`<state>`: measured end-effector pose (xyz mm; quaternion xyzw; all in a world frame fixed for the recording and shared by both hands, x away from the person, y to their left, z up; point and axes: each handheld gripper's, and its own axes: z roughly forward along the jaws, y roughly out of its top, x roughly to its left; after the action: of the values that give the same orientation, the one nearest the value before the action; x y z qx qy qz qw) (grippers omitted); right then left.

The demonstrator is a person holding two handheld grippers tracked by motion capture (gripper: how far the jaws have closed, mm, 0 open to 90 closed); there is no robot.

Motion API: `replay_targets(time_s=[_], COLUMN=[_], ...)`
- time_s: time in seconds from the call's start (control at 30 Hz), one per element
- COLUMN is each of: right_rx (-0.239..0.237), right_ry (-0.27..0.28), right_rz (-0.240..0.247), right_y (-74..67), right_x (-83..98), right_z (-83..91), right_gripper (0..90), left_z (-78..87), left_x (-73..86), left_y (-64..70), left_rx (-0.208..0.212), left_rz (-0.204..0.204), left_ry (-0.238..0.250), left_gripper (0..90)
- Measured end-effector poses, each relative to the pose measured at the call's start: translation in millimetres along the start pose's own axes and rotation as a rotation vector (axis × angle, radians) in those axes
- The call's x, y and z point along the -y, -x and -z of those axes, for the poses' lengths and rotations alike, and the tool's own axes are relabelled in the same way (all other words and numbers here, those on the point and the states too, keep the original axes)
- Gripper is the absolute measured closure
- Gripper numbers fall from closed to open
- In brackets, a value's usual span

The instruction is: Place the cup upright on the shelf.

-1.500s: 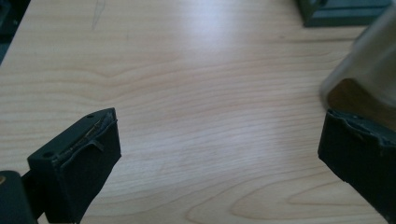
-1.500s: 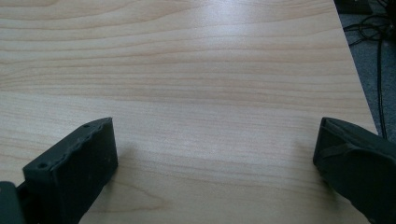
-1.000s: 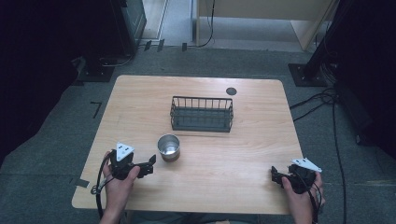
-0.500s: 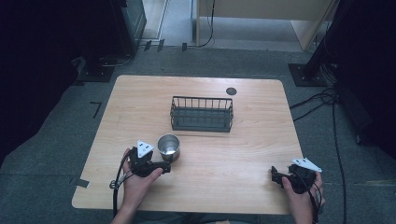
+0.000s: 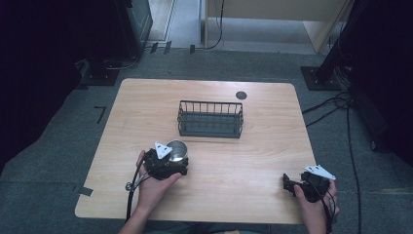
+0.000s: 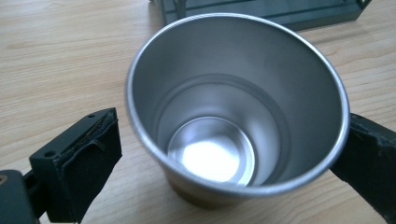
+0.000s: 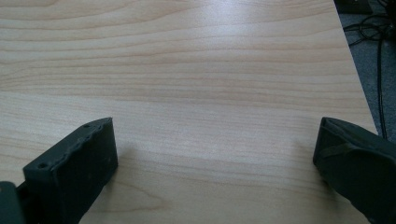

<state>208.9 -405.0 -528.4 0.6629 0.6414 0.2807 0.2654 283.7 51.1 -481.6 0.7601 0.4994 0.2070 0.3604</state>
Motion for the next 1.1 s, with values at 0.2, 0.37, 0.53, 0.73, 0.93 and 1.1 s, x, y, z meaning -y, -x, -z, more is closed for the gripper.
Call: replay_targets(time_s=[0.2, 0.37, 0.53, 0.73, 0.93, 1.1], right_rx=[-0.001, -0.001, -0.001, -0.001, 0.0, -0.001], right_ry=[0.001, 0.001, 0.001, 0.0, 0.0, 0.001], right_rz=[0.0, 0.0, 0.001, 0.001, 0.0, 0.001], right_y=[0.1, 0.1, 0.2, 0.2, 0.1, 0.2], right_x=[0.0, 0.0, 0.0, 0.0, 0.0, 0.0], right_z=[0.0, 0.0, 0.0, 0.0, 0.0, 0.0], right_gripper=[0.0, 0.0, 0.0, 0.0, 0.0, 0.0], left_z=[-7.2, -8.9, -9.1, -6.9, 1.5, 7.9], left_x=[-3.5, -5.3, -6.4, -9.0, -19.0, -30.6], left_y=[4.5, 5.5, 4.6, 0.6, -3.2, -4.5], left_rx=[-0.039, -0.055, -0.062, -0.064, -0.06, -0.047], left_rz=[-0.006, -0.019, -0.02, -0.01, -0.003, -0.005], left_ry=[-0.014, -0.013, -0.006, 0.006, 0.026, 0.034], left_gripper=[6.5, 14.2, 19.0, 19.2, 19.2, 19.2])
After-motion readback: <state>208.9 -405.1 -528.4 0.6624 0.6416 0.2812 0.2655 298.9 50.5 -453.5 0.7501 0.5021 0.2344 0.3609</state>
